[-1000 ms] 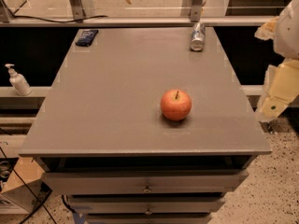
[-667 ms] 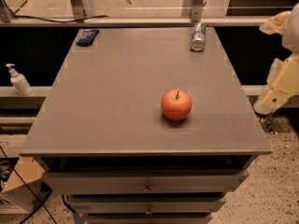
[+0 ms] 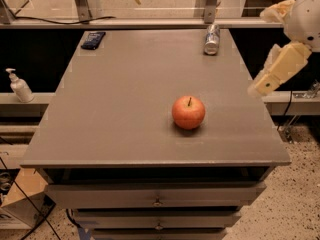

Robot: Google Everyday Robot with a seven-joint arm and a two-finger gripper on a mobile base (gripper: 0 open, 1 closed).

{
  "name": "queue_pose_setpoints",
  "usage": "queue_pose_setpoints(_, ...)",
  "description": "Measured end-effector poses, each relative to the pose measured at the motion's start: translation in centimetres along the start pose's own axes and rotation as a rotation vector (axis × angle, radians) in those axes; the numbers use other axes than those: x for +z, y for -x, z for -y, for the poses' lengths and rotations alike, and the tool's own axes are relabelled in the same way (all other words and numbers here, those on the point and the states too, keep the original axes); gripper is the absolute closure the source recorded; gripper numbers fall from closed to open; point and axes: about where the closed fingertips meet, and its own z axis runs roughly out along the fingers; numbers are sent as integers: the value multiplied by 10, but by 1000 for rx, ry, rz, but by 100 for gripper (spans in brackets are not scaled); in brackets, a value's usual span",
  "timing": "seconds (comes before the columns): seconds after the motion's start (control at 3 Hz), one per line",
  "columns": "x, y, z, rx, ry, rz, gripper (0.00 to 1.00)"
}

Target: Move redbull can near rxbar blueberry

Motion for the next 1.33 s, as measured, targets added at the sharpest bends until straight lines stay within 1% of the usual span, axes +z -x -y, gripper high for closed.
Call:
queue_pose_setpoints(0.33,17,6,29,16,-38,48,0)
queue_pose_setpoints(0.67,39,3,61,60,-74,67,0)
queue_pose_setpoints(1.0,43,3,65,69,-78,71,0)
queue_pose_setpoints(1.33,46,1,61,90,-78,82,0)
